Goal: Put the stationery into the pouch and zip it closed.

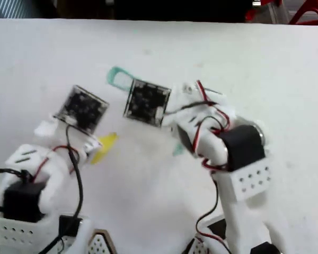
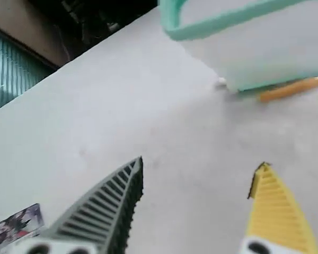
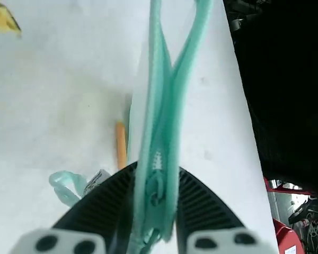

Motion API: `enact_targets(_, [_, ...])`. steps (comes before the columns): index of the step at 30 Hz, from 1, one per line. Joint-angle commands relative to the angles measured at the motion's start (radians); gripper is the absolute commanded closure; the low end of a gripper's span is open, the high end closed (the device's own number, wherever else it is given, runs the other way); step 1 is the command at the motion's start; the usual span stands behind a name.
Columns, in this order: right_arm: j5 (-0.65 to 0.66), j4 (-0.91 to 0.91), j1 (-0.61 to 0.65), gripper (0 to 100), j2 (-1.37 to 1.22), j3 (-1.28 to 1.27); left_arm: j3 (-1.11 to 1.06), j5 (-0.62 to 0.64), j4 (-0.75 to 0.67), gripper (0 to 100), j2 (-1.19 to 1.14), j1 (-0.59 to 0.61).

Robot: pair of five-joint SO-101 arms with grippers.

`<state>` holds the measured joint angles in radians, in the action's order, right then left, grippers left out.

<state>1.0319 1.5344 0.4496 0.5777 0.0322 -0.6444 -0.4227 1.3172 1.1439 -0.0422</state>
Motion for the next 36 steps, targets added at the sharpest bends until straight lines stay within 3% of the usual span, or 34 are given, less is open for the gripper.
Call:
enact_targets(1, [0.068, 0.196, 0.070, 97.9, 0.038, 0.152, -0.080, 0.063, -0.058, 66, 0.133, -0.105])
enact_targets(5, [0.051, 0.194, 0.059, 97.9, 0.097, 0.166, -0.114, 0.109, -0.011, 66, 0.341, -0.170])
enact_targets(11, [0.052, 0.194, 0.142, 98.0, 0.174, 0.132, -0.236, 0.120, -0.005, 66, 0.581, -0.168])
enact_targets(15, [0.078, 0.194, 0.208, 98.0, 0.220, 0.129, -0.316, 0.207, 0.025, 66, 0.705, -0.154])
enact_targets(22, [0.244, 0.194, 0.291, 98.0, 0.369, 0.044, -0.057, 0.262, 0.183, 66, 0.684, -0.105])
enact_targets(31, [0.299, 0.194, 0.432, 98.0, 0.470, -0.040, 0.021, 0.203, 0.192, 66, 0.684, -0.107])
enact_targets(36, [0.299, 0.193, 0.472, 98.0, 0.463, -0.054, 0.025, 0.201, 0.195, 66, 0.684, -0.225])
